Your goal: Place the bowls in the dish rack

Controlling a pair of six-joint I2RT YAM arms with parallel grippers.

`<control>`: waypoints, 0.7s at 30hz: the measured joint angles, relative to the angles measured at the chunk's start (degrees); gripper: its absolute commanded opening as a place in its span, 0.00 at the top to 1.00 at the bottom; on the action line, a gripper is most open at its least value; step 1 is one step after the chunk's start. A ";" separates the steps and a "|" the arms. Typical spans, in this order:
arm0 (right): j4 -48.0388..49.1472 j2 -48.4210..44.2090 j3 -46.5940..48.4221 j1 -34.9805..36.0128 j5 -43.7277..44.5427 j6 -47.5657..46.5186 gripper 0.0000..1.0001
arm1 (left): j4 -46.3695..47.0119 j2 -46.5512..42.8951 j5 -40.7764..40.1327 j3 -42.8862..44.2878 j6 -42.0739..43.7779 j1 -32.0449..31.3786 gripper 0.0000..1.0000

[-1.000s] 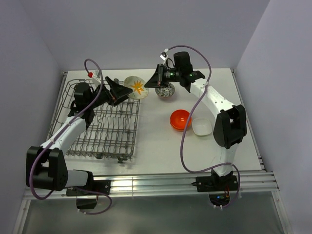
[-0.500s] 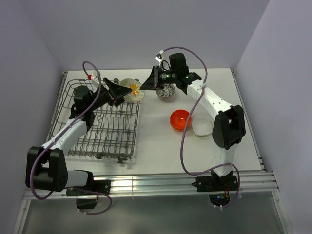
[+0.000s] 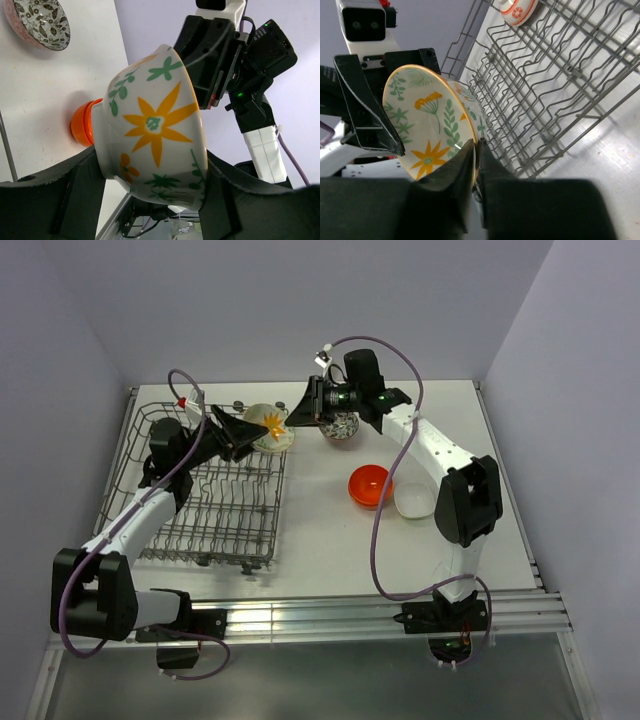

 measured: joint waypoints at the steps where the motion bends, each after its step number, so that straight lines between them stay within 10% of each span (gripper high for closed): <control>1: -0.57 0.04 0.31 0.13 0.07 -0.04 0.67 | -0.52 -0.35 -0.02 -0.02 0.35 0.02 1.00; 8: -1.05 0.04 0.81 0.66 0.59 -0.26 0.28 | -2.95 -1.36 0.24 -0.15 1.05 4.00 1.00; 21: 1.77 -2.43 -11.45 1.33 8.90 3.96 0.40 | -14.84 -2.21 0.26 4.39 11.56 17.05 1.00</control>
